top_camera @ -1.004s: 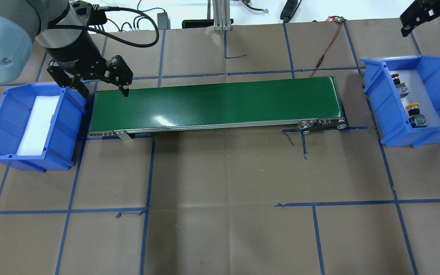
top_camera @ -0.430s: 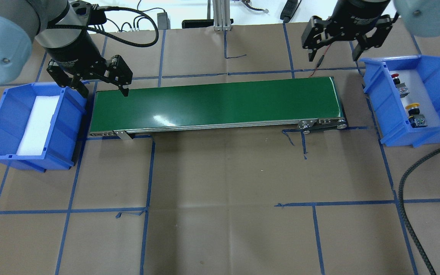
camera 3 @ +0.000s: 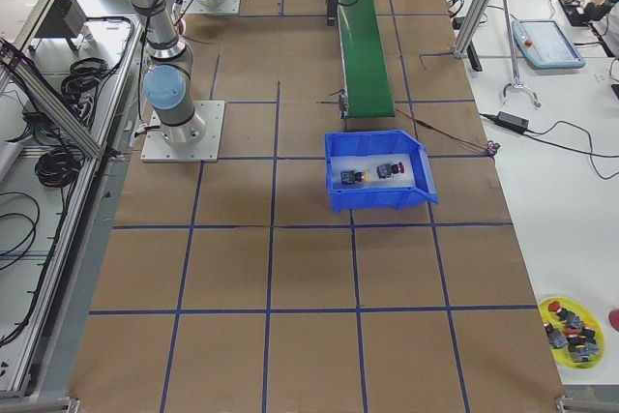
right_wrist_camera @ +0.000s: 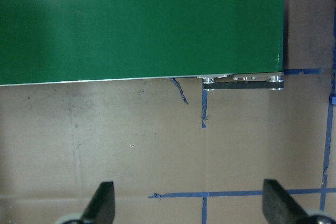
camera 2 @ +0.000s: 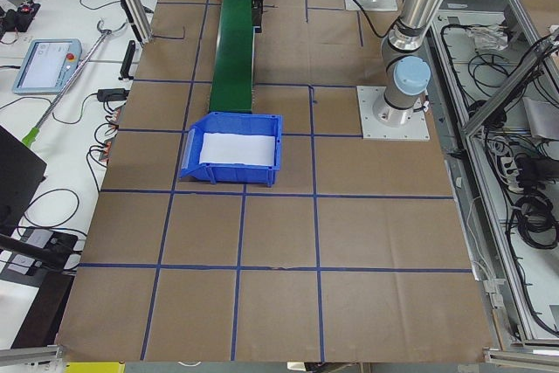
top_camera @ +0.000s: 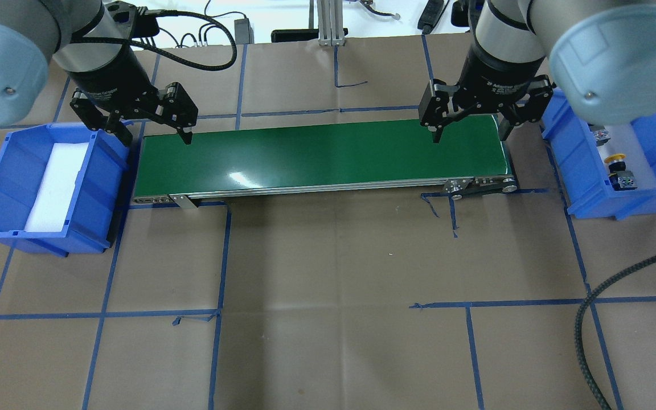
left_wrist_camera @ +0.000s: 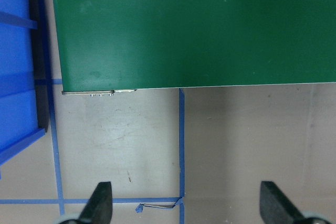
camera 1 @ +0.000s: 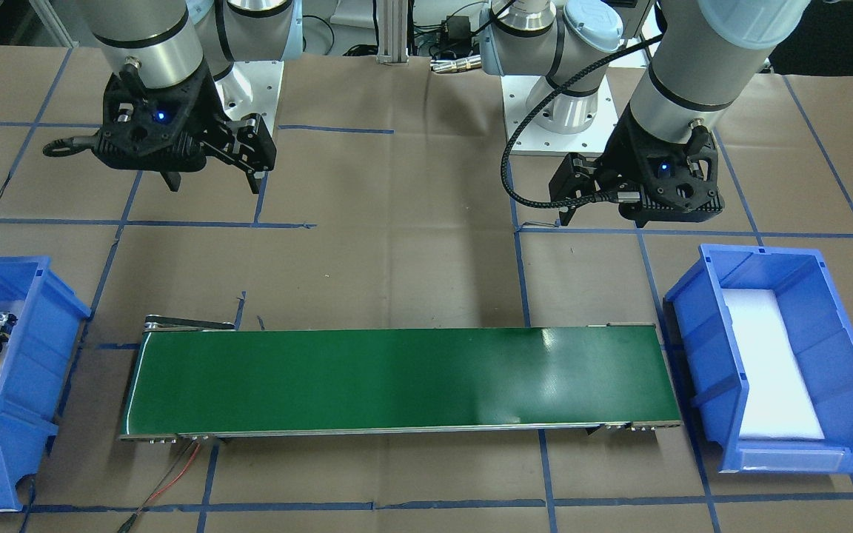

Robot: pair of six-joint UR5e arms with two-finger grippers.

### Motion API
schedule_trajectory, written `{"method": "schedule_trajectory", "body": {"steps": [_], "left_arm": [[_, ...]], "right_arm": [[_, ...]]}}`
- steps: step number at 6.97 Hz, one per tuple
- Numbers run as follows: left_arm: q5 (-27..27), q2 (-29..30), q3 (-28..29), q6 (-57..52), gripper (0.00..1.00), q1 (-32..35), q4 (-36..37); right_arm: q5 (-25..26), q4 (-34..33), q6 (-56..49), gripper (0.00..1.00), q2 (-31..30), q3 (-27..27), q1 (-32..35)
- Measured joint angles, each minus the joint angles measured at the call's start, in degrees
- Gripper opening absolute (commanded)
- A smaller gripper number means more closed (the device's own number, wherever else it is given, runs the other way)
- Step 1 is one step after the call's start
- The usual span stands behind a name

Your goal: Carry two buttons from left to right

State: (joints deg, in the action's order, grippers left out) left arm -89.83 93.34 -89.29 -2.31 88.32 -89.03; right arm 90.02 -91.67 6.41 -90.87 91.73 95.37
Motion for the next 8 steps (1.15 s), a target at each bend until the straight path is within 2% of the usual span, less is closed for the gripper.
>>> {"method": "schedule_trajectory", "body": {"steps": [2,8], "left_arm": [[0.0,0.0,0.0,0.0,1.0,0.0,0.0],[0.0,0.0,0.0,0.1,1.0,0.0,0.0]], "right_arm": [[-0.2,0.1,-0.2,1.0,-2.1,1.1,-0.5],[-0.7,0.2,-0.5,1.0,-2.5,1.1,-0.4]]}}
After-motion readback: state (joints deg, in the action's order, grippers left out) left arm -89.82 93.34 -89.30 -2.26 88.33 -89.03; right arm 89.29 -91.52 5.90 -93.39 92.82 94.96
